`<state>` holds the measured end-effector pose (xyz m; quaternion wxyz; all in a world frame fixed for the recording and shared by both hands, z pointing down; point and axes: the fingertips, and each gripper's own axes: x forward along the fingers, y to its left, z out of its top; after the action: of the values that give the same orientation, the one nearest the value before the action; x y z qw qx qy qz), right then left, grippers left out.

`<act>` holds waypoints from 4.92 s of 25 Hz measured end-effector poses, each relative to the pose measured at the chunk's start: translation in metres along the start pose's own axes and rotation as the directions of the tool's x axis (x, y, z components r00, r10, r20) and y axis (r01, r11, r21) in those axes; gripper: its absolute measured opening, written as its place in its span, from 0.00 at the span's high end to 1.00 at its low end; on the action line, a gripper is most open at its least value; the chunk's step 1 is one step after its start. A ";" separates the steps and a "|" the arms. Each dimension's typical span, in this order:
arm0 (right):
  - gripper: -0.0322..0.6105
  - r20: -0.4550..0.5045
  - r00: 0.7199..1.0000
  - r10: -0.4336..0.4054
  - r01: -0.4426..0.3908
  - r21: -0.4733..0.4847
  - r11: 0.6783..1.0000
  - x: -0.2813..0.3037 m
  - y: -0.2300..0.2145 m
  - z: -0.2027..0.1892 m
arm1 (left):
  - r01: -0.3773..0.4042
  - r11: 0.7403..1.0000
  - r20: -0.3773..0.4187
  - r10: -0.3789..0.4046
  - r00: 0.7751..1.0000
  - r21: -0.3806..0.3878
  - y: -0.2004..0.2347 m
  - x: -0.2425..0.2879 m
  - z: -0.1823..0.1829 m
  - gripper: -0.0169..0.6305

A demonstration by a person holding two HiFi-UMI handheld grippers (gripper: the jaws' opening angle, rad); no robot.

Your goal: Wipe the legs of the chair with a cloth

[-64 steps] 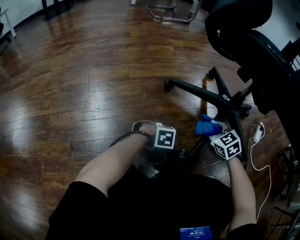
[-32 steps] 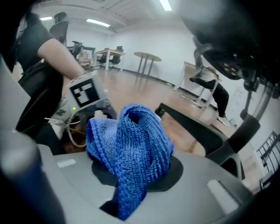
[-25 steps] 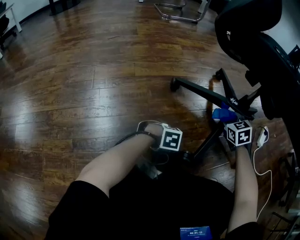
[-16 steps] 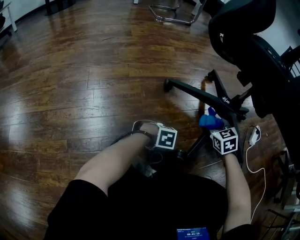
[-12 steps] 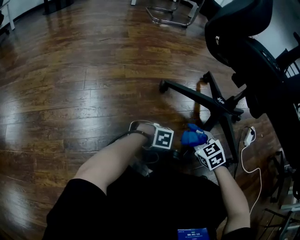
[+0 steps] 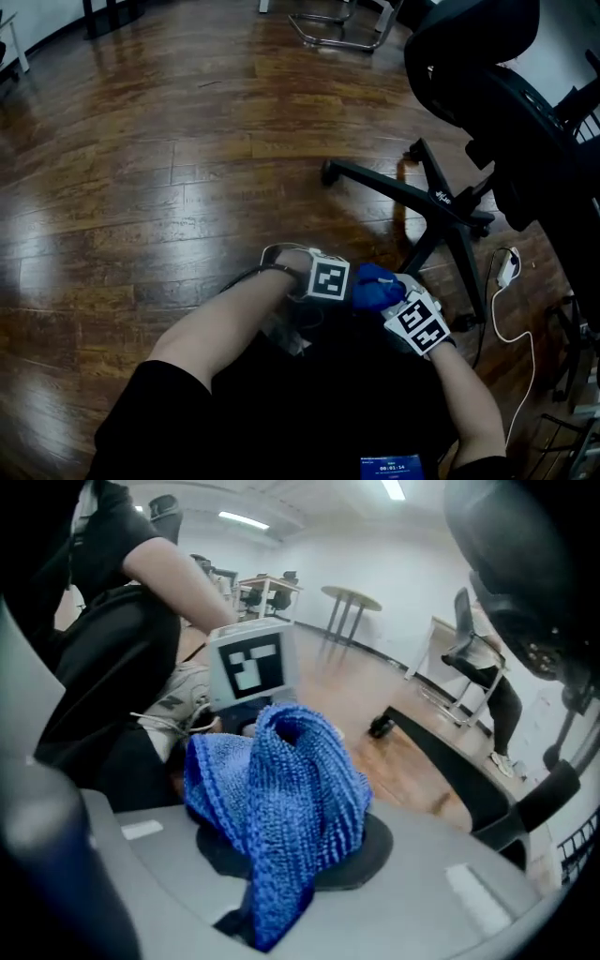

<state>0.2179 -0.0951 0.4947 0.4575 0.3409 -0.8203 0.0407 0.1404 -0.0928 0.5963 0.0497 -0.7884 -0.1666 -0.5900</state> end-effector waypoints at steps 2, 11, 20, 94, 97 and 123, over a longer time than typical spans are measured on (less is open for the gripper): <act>0.81 0.030 0.993 -0.113 0.110 0.080 0.991 -0.005 -0.055 -0.007 | -0.001 1.000 0.008 0.001 1.000 0.003 0.000 0.000 0.000 0.48; 0.80 0.011 0.912 -0.411 0.390 0.294 0.873 -0.028 -0.218 -0.016 | -0.019 0.999 0.001 0.019 1.000 0.030 0.007 0.002 0.008 0.48; 0.81 0.021 0.930 -0.368 0.350 0.261 0.899 -0.021 -0.164 -0.012 | -0.012 1.000 -0.039 0.012 0.999 0.006 0.004 0.000 0.001 0.48; 0.81 -0.137 0.978 -0.159 0.149 -0.079 0.986 0.007 -0.033 0.001 | -0.202 0.979 0.284 0.198 0.938 -0.015 0.060 -0.062 0.012 0.48; 0.81 -0.181 0.974 -0.139 0.114 -0.141 0.983 0.011 -0.017 0.001 | -0.387 0.922 0.353 0.372 0.858 -0.031 0.124 -0.106 0.025 0.48; 0.80 -0.316 0.918 -0.237 0.184 -0.188 0.965 -0.037 -0.078 -0.102 | -0.472 0.881 0.097 0.474 0.875 -0.044 0.210 -0.046 0.050 0.88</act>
<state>0.3513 -0.0969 0.5055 0.6173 0.3791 -0.6892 -0.0149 0.2420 -0.2863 0.5626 0.1759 -0.8356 0.0342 -0.5193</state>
